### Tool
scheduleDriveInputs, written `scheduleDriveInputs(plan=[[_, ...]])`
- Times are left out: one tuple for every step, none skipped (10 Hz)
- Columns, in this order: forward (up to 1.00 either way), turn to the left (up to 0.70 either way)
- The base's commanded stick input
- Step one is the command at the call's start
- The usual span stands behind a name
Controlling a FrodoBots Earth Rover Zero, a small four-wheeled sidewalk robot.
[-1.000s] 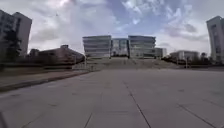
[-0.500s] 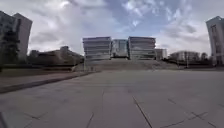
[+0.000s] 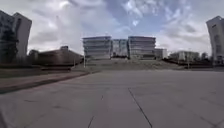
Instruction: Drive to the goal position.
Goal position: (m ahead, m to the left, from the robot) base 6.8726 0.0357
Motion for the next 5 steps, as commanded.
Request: scheduleDriveInputs(plan=[[0.7,0.0],[0.7,0.0],[0.7,0.0],[0.7,0.0],[0.7,0.0]])
